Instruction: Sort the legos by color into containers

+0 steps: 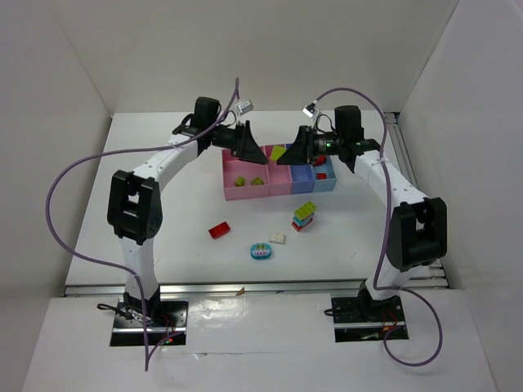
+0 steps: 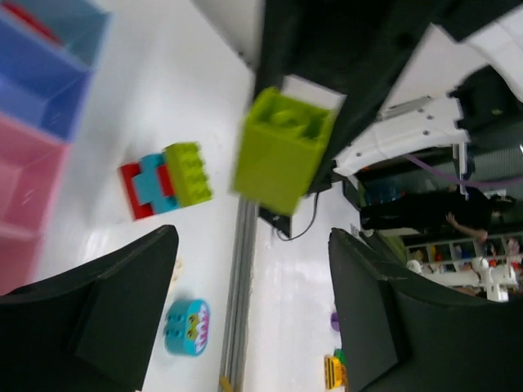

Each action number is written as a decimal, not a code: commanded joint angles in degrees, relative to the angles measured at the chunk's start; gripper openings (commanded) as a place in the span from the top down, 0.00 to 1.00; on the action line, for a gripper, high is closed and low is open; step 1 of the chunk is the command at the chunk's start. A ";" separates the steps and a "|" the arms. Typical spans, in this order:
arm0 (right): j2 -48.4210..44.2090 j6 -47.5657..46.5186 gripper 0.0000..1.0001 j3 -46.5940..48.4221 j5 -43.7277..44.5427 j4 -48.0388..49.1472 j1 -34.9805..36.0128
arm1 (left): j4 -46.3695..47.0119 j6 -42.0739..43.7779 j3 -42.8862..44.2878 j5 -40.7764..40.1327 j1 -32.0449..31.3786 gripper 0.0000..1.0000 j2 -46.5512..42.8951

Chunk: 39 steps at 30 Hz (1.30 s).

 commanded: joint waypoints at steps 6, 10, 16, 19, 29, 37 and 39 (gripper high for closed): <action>0.00 2.03 0.94 2.79 -7.27 4.68 -0.30 | 26.74 -12.87 -6.79 9.64 -1.79 0.21 -6.76; 0.00 3.88 0.94 1.21 -8.49 8.19 -0.30 | 23.88 -11.64 -5.29 9.64 -2.32 0.24 -5.62; 0.00 3.88 0.94 1.73 -9.03 7.67 0.22 | 21.85 -10.23 -3.62 8.33 -2.85 0.24 -4.57; 0.00 3.88 0.94 2.35 -9.64 7.06 0.23 | 18.95 -8.49 -2.05 7.10 -2.85 0.24 -3.87; 0.53 3.35 0.94 2.35 -9.12 6.53 0.76 | 20.09 -10.76 -0.20 6.92 -2.85 0.27 -2.63; 1.14 3.35 0.94 2.88 -8.59 7.14 0.76 | 16.13 -7.68 0.95 6.21 -2.85 0.38 -2.10; 1.14 3.87 0.94 2.88 -8.59 7.67 1.28 | 15.61 -7.69 0.95 6.21 -2.85 0.42 -1.58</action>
